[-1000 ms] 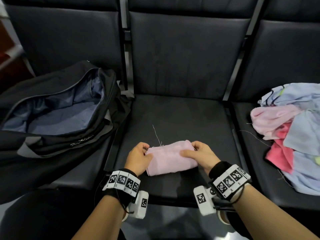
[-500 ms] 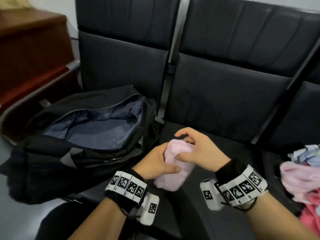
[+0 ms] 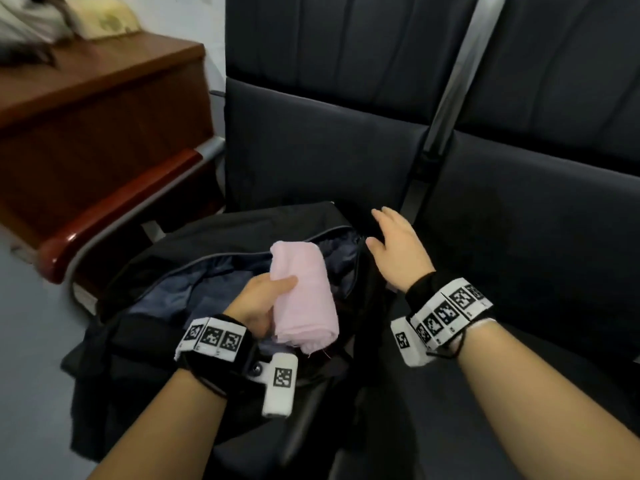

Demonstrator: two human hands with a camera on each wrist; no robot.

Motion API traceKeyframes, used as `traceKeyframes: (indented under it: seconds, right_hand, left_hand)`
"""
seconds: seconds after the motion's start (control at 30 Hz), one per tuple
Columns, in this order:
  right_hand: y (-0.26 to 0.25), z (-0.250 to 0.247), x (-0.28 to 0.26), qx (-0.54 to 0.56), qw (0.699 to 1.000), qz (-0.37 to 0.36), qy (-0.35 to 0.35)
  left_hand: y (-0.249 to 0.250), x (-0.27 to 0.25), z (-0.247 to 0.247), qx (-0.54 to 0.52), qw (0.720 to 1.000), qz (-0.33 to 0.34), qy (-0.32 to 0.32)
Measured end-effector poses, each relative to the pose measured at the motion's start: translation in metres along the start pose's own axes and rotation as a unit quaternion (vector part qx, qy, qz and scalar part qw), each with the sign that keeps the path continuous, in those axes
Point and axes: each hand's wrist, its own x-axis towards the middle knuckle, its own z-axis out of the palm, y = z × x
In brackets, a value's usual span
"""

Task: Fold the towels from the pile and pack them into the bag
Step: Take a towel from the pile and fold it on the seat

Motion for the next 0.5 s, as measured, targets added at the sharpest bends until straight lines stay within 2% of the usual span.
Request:
traceKeyframes:
  seconds: [0.03,0.1,0.13,0.27,0.4,0.5]
  right_hand:
    - [0.004,0.008,0.009,-0.022,0.999,0.020,-0.036]
    - [0.011,0.021,0.021,-0.043,0.993,0.051,-0.093]
    - [0.014,0.025,0.025,-0.042,0.992,0.066,-0.097]
    - [0.024,0.031,0.032,-0.025,0.992,0.119,-0.035]
    - [0.027,0.032,0.043,0.024,0.987,0.152,-0.050]
    - [0.028,0.027,0.049,0.028,0.991,0.119,-0.061]
  left_hand:
    - [-0.002,0.015,-0.005,-0.019,0.999,-0.028,0.027]
    - [-0.012,0.037,-0.012,-0.046,0.994,-0.086,0.042]
    - [-0.020,0.046,-0.014,-0.059,0.991,-0.109,0.045]
    - [-0.048,0.071,-0.014,-0.087,0.976,-0.184,0.080]
    - [-0.053,0.088,-0.009,-0.016,0.976,-0.176,0.123]
    - [-0.044,0.100,-0.005,0.061,0.978,-0.137,0.146]
